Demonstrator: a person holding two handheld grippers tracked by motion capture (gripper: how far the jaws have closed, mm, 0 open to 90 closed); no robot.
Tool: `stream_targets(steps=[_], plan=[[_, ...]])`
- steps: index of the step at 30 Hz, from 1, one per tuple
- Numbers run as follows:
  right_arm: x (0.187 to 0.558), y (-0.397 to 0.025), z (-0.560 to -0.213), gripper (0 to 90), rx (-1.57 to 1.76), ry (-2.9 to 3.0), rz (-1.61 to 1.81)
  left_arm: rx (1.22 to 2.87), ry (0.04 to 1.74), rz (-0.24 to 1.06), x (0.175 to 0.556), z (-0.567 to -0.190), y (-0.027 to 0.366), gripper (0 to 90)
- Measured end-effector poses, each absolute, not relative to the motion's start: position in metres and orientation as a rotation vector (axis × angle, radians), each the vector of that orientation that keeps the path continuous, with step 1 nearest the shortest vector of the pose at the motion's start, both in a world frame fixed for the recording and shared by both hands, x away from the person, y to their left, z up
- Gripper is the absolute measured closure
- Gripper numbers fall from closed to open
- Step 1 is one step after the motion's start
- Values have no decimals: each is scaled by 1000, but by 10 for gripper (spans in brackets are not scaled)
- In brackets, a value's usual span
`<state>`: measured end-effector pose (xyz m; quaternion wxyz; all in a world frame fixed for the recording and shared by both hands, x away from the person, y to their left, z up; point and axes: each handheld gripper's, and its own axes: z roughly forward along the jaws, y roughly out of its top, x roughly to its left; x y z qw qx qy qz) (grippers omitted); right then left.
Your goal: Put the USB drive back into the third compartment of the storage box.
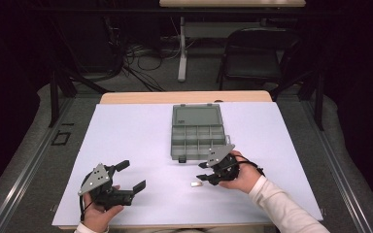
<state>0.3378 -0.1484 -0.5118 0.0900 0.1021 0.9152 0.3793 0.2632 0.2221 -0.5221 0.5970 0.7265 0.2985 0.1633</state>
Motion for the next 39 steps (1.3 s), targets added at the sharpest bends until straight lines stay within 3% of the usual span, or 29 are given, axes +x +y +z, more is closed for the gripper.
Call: stream_targets(steps=[39], plan=[[333, -129, -542, 707, 215, 2802, 1054, 1695, 694, 374, 264, -523, 222, 69]])
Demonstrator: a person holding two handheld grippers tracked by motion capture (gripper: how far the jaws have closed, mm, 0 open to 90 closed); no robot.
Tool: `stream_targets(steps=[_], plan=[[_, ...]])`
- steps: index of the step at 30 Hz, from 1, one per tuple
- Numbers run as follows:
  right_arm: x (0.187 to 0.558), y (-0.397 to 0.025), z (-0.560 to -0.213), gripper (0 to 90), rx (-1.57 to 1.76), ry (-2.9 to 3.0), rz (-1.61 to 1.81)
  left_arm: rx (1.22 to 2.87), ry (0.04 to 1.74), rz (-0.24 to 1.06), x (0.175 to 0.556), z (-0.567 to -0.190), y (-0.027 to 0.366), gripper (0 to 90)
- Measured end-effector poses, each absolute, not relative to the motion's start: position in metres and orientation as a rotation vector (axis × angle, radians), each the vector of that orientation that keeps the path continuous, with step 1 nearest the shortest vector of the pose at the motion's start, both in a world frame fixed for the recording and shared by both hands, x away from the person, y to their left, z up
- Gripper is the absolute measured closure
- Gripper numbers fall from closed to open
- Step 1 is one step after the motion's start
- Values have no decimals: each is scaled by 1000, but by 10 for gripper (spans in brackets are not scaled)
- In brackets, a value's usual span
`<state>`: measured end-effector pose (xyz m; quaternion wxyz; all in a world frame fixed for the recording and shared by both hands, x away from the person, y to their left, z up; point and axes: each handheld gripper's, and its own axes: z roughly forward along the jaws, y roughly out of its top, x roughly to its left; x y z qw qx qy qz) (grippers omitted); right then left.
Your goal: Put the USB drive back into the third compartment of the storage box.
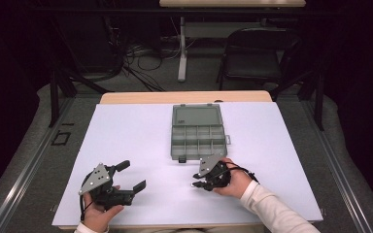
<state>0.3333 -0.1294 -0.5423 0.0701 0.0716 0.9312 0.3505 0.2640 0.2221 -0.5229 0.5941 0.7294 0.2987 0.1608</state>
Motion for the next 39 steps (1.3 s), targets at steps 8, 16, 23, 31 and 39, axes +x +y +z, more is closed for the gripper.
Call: stream_targets(steps=[8, 16, 23, 31, 39], plan=[[333, -126, -545, 714, 193, 2808, 1044, 1695, 695, 375, 264, -523, 222, 69], [334, -125, -548, 714, 185, 2813, 1027, 1699, 690, 369, 264, -523, 222, 71], [335, -125, -550, 719, 190, 2824, 1014, 1699, 689, 370, 264, -523, 222, 71], [335, -125, -551, 736, 189, 2834, 1013, 1700, 689, 370, 264, -523, 222, 72], [335, -125, -552, 758, 181, 2839, 1016, 1696, 694, 377, 264, -523, 222, 72]])
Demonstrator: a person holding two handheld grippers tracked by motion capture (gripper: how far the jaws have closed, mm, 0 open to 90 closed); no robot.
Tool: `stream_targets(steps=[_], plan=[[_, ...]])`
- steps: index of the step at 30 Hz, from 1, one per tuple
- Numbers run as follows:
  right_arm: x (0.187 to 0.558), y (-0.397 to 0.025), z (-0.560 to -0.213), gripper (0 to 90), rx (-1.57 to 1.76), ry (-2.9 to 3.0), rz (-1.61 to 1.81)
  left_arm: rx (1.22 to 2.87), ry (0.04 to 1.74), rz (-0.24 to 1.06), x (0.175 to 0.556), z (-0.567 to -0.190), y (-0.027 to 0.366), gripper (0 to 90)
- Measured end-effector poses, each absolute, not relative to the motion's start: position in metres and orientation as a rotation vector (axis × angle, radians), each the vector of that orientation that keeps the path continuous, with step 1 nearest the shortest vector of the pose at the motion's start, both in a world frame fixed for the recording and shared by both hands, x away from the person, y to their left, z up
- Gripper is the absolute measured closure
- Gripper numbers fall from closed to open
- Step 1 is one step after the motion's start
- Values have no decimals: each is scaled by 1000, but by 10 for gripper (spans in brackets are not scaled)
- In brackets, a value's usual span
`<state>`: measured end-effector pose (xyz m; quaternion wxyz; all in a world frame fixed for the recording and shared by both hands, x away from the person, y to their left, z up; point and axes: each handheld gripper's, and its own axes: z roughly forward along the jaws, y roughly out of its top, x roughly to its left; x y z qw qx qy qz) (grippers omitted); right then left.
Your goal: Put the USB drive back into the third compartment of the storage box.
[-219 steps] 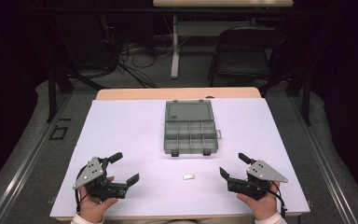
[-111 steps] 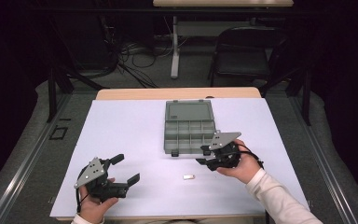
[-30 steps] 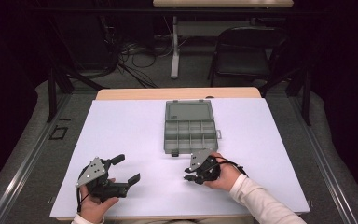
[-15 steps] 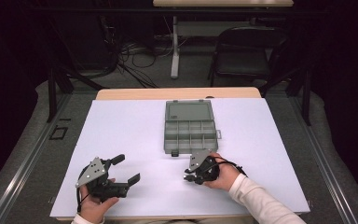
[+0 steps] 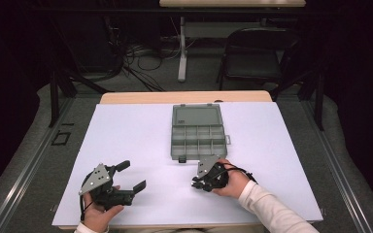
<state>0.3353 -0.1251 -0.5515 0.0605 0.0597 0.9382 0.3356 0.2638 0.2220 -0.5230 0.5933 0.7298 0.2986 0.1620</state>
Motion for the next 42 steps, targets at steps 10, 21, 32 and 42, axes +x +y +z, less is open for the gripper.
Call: stream_targets(steps=[10, 21, 32, 42], plan=[[335, -125, -552, 783, 175, 2846, 1019, 1697, 693, 377, 264, -523, 222, 72], [334, -125, -552, 793, 153, 2838, 1015, 1698, 692, 376, 264, -523, 222, 72], [333, -125, -551, 793, 138, 2829, 1004, 1698, 694, 372, 264, -523, 222, 72], [332, -127, -547, 793, 139, 2812, 1015, 1697, 694, 374, 264, -523, 222, 73]])
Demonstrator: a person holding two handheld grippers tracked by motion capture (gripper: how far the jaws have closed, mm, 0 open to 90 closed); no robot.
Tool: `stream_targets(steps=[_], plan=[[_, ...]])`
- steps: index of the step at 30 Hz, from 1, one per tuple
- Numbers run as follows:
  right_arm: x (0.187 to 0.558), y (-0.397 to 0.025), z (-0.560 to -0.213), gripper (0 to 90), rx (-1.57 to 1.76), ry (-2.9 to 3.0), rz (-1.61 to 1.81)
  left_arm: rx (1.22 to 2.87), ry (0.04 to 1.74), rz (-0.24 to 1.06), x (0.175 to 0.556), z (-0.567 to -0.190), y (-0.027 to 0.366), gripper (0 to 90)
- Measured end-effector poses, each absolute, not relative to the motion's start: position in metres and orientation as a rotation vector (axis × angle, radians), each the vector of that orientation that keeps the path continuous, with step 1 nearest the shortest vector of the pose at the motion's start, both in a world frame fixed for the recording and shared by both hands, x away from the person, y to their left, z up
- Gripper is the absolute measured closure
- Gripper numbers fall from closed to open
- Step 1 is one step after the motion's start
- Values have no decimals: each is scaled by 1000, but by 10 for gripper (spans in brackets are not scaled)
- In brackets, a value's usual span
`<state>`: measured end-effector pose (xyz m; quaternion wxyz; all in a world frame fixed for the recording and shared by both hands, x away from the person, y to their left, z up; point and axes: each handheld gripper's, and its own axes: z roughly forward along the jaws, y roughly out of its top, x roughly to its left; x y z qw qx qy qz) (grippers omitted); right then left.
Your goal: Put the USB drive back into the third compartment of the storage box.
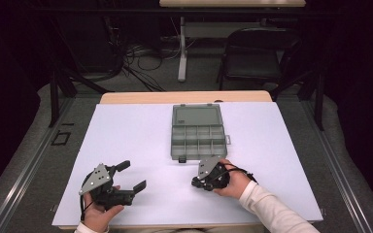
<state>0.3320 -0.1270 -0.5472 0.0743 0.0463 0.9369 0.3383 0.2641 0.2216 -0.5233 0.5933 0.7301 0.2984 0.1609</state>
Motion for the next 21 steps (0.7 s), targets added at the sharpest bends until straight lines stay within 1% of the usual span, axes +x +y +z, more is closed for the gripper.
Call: stream_targets(steps=[12, 13, 15, 21], plan=[[334, -126, -551, 790, 151, 2824, 999, 1696, 694, 375, 264, -523, 222, 75], [335, -126, -551, 763, 157, 2826, 1008, 1695, 696, 373, 264, -523, 222, 75], [335, -127, -551, 750, 172, 2827, 1008, 1695, 696, 373, 264, -523, 222, 76], [336, -128, -551, 747, 180, 2833, 1007, 1697, 694, 373, 264, -523, 222, 76]])
